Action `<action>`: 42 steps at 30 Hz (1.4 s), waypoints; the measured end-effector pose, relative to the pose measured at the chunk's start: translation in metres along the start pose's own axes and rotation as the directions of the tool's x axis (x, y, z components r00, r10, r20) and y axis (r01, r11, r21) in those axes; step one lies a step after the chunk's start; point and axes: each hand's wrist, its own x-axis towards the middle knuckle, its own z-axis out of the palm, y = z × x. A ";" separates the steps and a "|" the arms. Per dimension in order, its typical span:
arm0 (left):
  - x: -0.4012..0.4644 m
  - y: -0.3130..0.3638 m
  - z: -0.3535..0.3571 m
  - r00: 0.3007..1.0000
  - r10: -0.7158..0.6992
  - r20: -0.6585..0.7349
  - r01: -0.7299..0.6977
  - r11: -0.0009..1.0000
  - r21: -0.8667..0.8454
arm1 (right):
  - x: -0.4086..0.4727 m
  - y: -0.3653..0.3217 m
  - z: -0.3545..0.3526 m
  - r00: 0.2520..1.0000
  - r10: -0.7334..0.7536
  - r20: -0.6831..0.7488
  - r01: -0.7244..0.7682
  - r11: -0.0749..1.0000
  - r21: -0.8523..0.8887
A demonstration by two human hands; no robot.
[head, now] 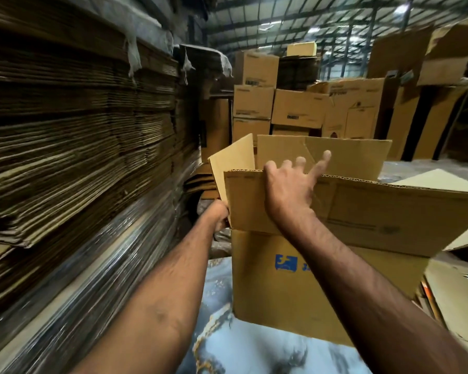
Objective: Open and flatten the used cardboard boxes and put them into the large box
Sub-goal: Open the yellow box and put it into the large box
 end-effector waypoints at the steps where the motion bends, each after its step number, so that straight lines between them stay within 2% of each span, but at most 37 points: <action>1: 0.001 -0.001 0.001 1.000 -0.018 -0.024 0.016 0.995 -0.096 | 0.003 0.002 0.002 1.000 0.018 -0.006 -0.018 1.000 0.021; 3: -0.006 0.000 0.002 0.999 -0.042 -0.032 0.032 0.964 -0.263 | 0.015 0.007 0.003 0.999 0.047 0.007 -0.048 0.992 0.118; 4: -0.009 0.001 0.000 0.999 -0.039 -0.015 0.033 0.957 -0.289 | 0.023 0.011 0.002 0.998 0.062 0.013 -0.063 0.985 0.162; 6: -0.009 0.004 -0.007 0.999 0.025 0.038 -0.015 0.969 -0.247 | 0.038 0.018 0.002 0.998 0.059 0.000 -0.057 0.969 0.240; 9: -0.013 0.022 -0.022 0.981 0.147 0.124 -0.137 0.986 -0.090 | 0.055 0.025 0.004 0.997 -0.033 -0.065 0.054 0.933 0.355; 14: -0.024 0.058 -0.042 0.959 0.203 0.198 -0.134 0.940 -0.314 | 0.090 0.032 -0.005 0.967 -0.078 -0.242 0.185 0.868 0.461; 18: -0.031 0.069 -0.047 0.955 0.210 0.211 -0.155 0.956 -0.248 | 0.105 0.035 0.002 0.943 -0.090 -0.320 0.261 0.796 0.546; 21: -0.033 0.064 -0.052 0.945 0.207 0.253 -0.154 0.965 -0.215 | 0.108 0.040 0.011 0.943 -0.086 -0.322 0.267 0.773 0.575; 25: -0.040 0.054 -0.050 0.871 0.314 0.377 -0.250 0.945 -0.209 | 0.111 0.051 0.019 0.960 -0.048 -0.276 0.215 0.759 0.615; 27: -0.034 0.049 -0.046 0.859 0.372 0.351 -0.375 0.925 -0.064 | 0.110 0.056 0.027 0.968 -0.031 -0.249 0.187 0.750 0.635; 30: -0.025 0.048 -0.037 0.860 0.461 0.222 -0.487 0.869 0.084 | 0.104 0.060 0.039 0.973 0.019 -0.229 0.139 0.746 0.651; 32: -0.025 0.053 -0.027 0.842 0.519 0.148 -0.539 0.825 0.172 | 0.098 0.060 0.046 0.955 0.066 -0.290 0.138 0.767 0.627; 33: -0.026 0.057 -0.021 0.828 0.545 0.129 -0.560 0.798 0.222 | 0.096 0.058 0.047 0.930 0.057 -0.364 0.180 0.790 0.586; 35: -0.030 0.065 -0.008 0.814 0.568 0.122 -0.575 0.758 0.308 | 0.092 0.053 0.045 0.845 -0.067 -0.531 0.315 0.864 0.392; 36: -0.031 0.068 -0.003 0.808 0.577 0.123 -0.578 0.734 0.356 | 0.091 0.050 0.042 0.807 -0.172 -0.565 0.363 0.899 0.246; 37: -0.032 0.071 0.002 0.794 0.595 0.121 -0.586 0.698 0.411 | 0.089 0.047 0.038 0.794 -0.286 -0.537 0.395 0.914 0.097; 39: -0.035 0.073 0.010 0.768 0.631 0.112 -0.595 0.637 0.490 | 0.084 0.044 0.030 0.836 -0.417 -0.357 0.413 0.906 -0.091; 40: -0.036 0.072 0.013 0.765 0.633 0.116 -0.595 0.627 0.503 | 0.082 0.045 0.027 0.861 -0.418 -0.289 0.399 0.909 -0.123; 42: -0.036 0.069 0.017 0.773 0.619 0.142 -0.599 0.636 0.486 | 0.076 0.050 0.028 0.882 -0.387 -0.271 0.364 0.922 -0.132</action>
